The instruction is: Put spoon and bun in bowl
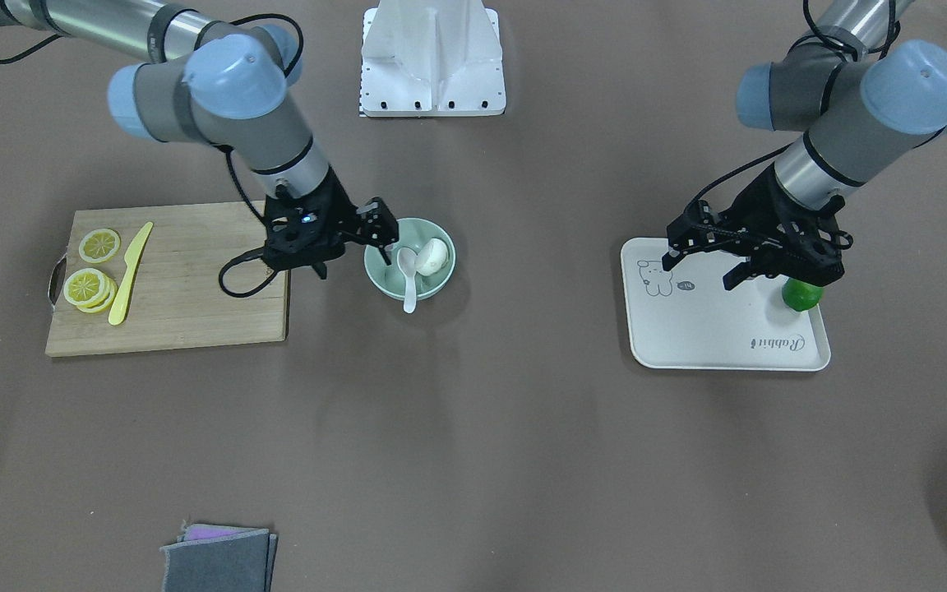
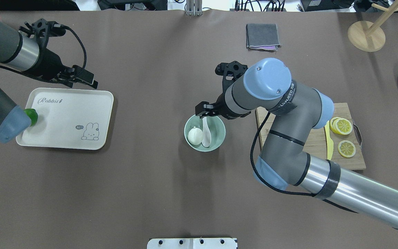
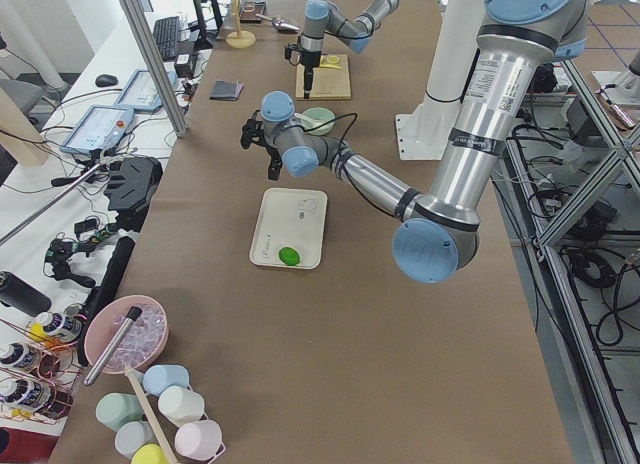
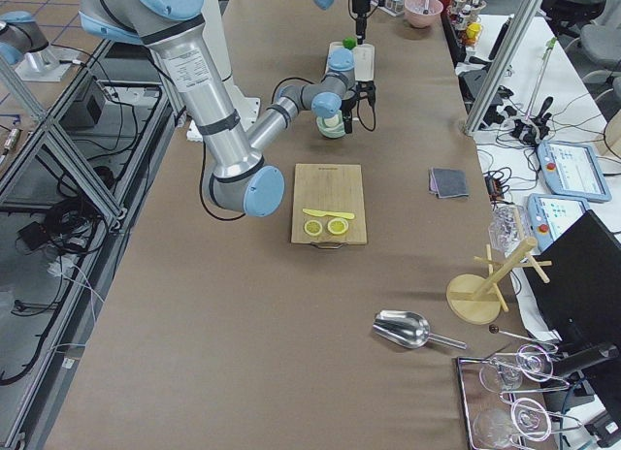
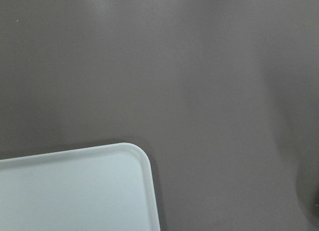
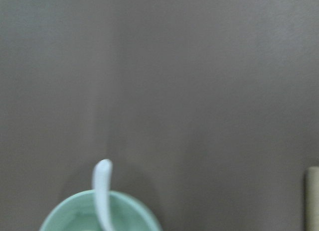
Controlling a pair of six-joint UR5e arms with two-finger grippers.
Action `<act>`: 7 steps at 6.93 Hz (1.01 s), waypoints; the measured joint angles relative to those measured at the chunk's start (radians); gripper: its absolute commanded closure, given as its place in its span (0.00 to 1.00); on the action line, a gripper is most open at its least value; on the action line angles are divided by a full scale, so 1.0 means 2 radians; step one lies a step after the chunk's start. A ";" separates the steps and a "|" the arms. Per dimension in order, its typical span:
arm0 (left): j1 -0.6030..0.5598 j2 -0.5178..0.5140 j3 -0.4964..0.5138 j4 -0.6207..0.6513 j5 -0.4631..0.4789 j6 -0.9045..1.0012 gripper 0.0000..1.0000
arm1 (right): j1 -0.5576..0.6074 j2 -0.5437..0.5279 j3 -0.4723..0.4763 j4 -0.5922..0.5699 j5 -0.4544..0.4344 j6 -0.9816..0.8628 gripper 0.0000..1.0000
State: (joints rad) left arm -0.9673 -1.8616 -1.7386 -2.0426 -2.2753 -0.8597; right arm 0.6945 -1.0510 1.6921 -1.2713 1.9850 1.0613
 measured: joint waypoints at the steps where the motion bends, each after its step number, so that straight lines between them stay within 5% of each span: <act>1: -0.009 0.020 -0.001 0.001 0.001 0.025 0.02 | 0.044 -0.029 -0.004 -0.002 0.022 -0.067 0.00; 4: -0.079 0.112 0.000 0.003 -0.008 0.190 0.02 | 0.180 -0.088 -0.064 -0.001 0.107 -0.274 0.00; 7: -0.162 0.216 -0.001 0.000 -0.079 0.300 0.02 | 0.289 -0.160 -0.098 0.001 0.168 -0.419 0.00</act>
State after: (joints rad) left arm -1.2914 -1.4292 -1.7413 -2.0434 -2.4339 -0.2606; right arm 1.2720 -1.3704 1.4965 -1.2692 2.3212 0.2231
